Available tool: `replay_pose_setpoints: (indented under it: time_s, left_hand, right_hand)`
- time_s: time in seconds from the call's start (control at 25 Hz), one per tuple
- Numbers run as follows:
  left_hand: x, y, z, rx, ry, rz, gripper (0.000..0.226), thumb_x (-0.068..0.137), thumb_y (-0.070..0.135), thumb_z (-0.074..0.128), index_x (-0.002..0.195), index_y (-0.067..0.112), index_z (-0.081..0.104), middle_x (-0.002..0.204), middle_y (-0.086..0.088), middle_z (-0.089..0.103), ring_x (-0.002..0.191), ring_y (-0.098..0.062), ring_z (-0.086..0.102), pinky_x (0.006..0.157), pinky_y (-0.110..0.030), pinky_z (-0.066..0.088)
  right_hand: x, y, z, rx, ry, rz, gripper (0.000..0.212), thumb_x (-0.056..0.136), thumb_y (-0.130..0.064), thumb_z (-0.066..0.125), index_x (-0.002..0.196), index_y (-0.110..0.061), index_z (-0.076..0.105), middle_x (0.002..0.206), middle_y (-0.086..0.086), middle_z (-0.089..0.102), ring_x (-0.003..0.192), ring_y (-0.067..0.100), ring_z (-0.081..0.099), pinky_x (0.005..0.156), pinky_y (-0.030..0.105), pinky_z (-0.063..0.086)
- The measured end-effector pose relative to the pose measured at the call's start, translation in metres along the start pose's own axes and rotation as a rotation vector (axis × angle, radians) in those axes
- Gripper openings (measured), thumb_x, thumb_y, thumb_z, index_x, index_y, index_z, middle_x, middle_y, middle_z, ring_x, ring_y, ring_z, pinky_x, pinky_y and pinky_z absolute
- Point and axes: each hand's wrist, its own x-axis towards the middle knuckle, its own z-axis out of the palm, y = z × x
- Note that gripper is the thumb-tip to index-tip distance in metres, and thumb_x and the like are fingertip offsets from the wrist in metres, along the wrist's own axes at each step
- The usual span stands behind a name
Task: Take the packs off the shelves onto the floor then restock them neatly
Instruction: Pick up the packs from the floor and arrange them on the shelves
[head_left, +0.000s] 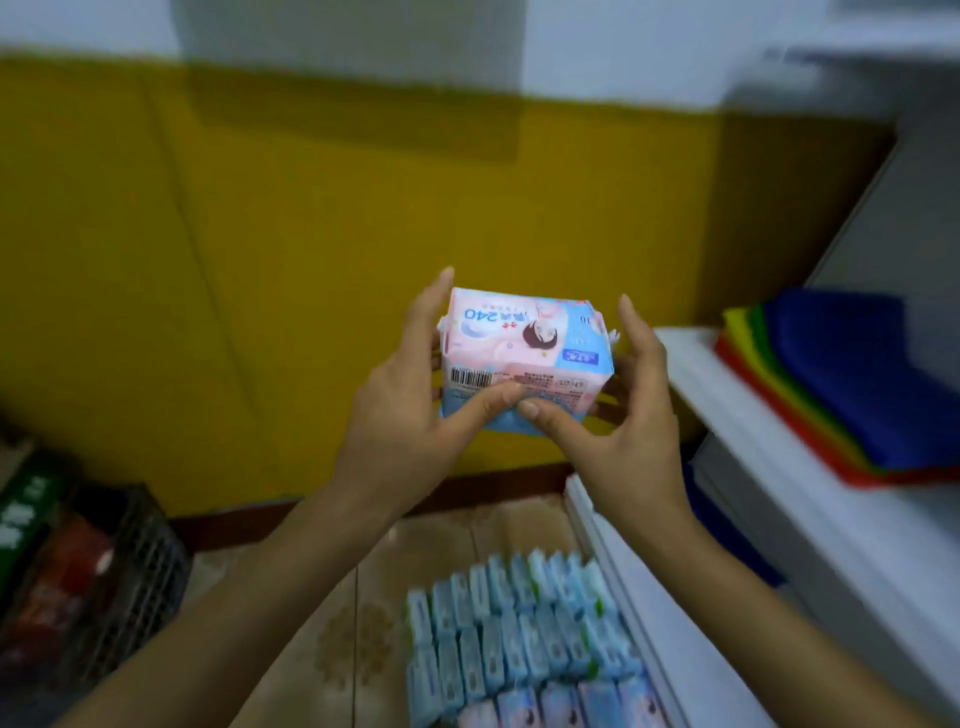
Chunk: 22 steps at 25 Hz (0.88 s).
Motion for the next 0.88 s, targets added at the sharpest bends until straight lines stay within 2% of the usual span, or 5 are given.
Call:
replay_pose_setpoints:
  time_s: [0.16,0.4,0.6,0.76,0.88]
  left_hand:
    - [0.103,0.155,-0.079,0.169,-0.142,0.147,0.067,0.075,0.052,0.067,0.136,0.046,0.041,0.130,0.016,0.056,0.111,-0.005,0.059,0.089,-0.036,0.054]
    - [0.191,0.337,-0.106,0.118,-0.241,0.323,0.059,0.081,0.039,0.073,0.133,0.044,0.047,0.121,0.012,0.063,0.100,-0.007,0.063,0.084,-0.033,0.056]
    - [0.184,0.444,-0.049,-0.003,-0.318,0.537,0.059,0.080,0.039,0.072,0.133,0.040,0.045,0.120,0.010,0.064,0.098,-0.009,0.064,0.079,-0.034,0.058]
    - [0.130,0.522,0.037,-0.118,-0.483,0.617,0.057,0.080,0.037,0.073,0.131,0.037,0.048,0.119,0.010,0.063,0.097,-0.008,0.063,0.077,-0.026,0.058]
    - [0.069,0.572,0.117,-0.217,-0.654,0.640,0.055,0.079,0.037,0.076,0.127,0.038,0.049,0.118,0.009,0.065,0.099,-0.010,0.063,0.081,-0.033,0.057]
  right_hand:
    - [0.084,-0.178,-0.045,-0.064,0.017,-0.098,0.077,0.075,-0.024,0.079,0.139,-0.035,0.037,0.131,-0.018,0.053,0.108,0.001,0.060,0.080,0.015,0.051]
    - [0.127,-0.357,-0.141,-0.238,0.168,-0.151,0.066,0.076,-0.044,0.070,0.135,-0.042,0.041,0.114,-0.018,0.064,0.099,0.002,0.064,0.080,0.024,0.056]
    - [0.076,-0.427,-0.238,-0.388,0.383,-0.166,0.063,0.075,-0.044,0.068,0.132,-0.045,0.040,0.113,-0.022,0.059,0.096,0.001,0.062,0.067,0.015,0.054]
    - [-0.012,-0.454,-0.337,-0.530,0.545,-0.071,0.063,0.070,-0.051,0.068,0.128,-0.043,0.045,0.111,-0.019,0.061,0.096,0.007,0.063,0.078,0.029,0.057]
    - [-0.096,-0.461,-0.412,-0.655,0.631,0.047,0.060,0.075,-0.041,0.073,0.128,-0.040,0.044,0.109,-0.023,0.060,0.096,0.007,0.062,0.084,0.036,0.055]
